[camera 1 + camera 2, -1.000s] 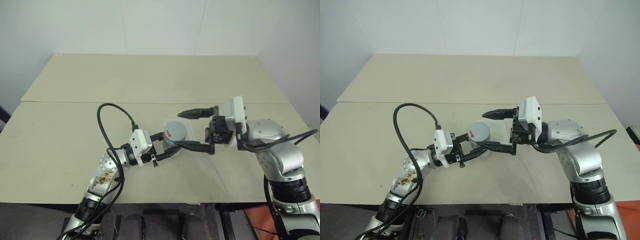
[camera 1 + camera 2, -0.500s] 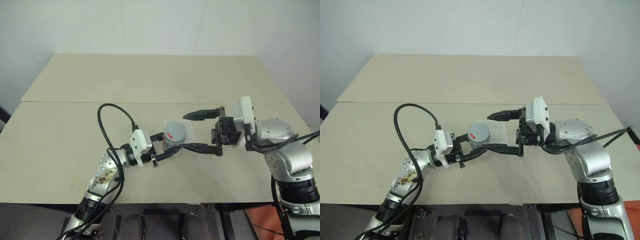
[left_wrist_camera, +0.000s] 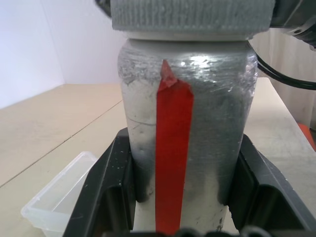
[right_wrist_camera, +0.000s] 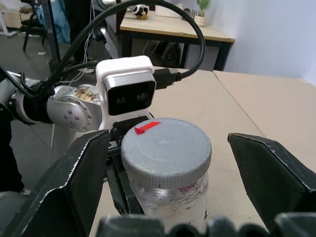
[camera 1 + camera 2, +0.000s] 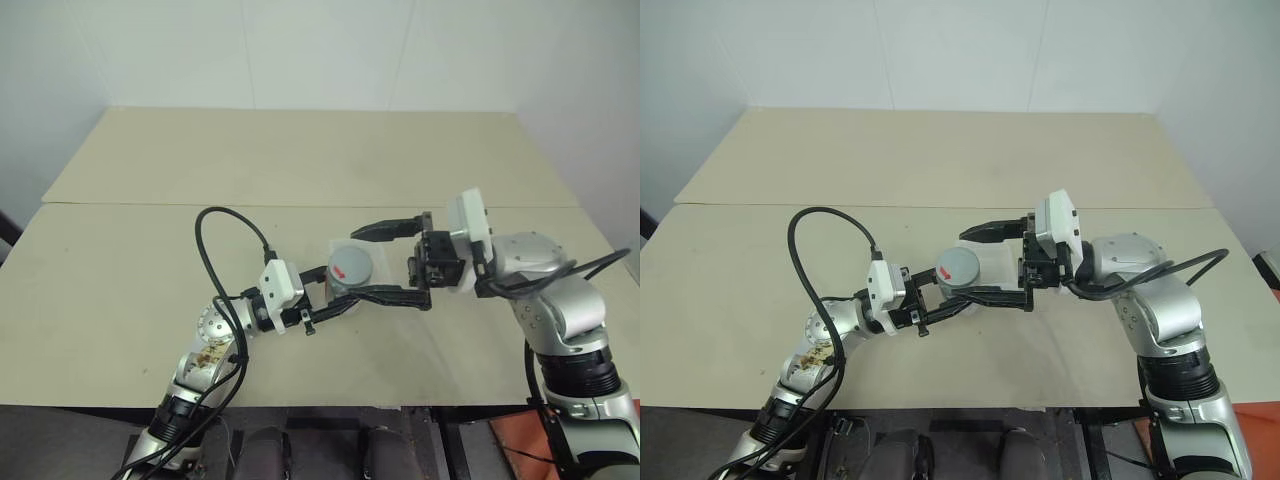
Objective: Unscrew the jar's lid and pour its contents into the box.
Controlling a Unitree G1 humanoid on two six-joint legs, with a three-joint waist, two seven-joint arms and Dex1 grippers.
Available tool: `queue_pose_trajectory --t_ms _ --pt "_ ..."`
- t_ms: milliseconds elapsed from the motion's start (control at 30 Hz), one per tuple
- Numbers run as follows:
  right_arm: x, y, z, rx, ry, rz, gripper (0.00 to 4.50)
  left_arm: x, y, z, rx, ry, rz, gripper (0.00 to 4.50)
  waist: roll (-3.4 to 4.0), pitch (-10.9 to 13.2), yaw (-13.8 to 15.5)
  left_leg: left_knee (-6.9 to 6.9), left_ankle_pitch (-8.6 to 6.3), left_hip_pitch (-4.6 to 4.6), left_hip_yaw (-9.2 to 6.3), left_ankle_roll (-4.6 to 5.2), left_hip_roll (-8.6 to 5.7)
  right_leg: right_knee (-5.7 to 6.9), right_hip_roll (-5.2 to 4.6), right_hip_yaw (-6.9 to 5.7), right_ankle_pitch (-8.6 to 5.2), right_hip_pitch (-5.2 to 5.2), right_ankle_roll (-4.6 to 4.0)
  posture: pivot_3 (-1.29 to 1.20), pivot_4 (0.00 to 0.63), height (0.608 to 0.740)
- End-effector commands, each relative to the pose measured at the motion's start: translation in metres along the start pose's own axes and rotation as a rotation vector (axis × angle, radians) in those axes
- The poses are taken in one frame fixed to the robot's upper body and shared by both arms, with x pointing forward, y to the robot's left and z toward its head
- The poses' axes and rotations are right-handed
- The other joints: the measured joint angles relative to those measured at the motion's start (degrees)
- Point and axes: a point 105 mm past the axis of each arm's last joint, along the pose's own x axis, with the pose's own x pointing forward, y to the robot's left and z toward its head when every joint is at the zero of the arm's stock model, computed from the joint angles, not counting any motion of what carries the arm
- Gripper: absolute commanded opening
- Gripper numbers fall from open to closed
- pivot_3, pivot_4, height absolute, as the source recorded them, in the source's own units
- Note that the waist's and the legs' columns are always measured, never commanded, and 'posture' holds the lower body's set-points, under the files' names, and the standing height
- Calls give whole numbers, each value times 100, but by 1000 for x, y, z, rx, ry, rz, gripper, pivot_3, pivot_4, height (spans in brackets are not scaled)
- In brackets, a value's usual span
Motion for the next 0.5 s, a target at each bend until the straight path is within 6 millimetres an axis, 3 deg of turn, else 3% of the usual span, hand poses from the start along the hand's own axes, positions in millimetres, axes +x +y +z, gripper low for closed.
queue_pose_trajectory --t_ms 33,167,267,367,500 --pt "1 -2 9 -20 -14 5 4435 4 0 10 43 -38 -11 1996 0 0 1 0 0 0 0 0 0 0 0 0 0 0 0 0 150 740" --pt "1 -2 9 -17 -12 7 4435 5 0 10 44 -42 -12 1996 0 0 1 0 0 0 0 0 0 0 0 0 0 1 0 0 150 740" --pt "1 -3 10 -17 -16 3 3896 6 0 10 43 -44 -12 1996 0 0 -1 0 0 0 0 0 0 0 0 0 0 0 0 0 150 740" --pt "1 -3 10 -20 -14 -2 2944 6 -1 10 40 -47 -14 1996 0 0 0 0 0 0 0 0 0 0 0 0 0 0 0 0 150 740" --pt "2 -2 9 -33 -2 3 2824 6 -1 10 37 -48 -13 1996 0 0 0 0 0 0 0 0 0 0 0 0 0 0 0 0 150 740"
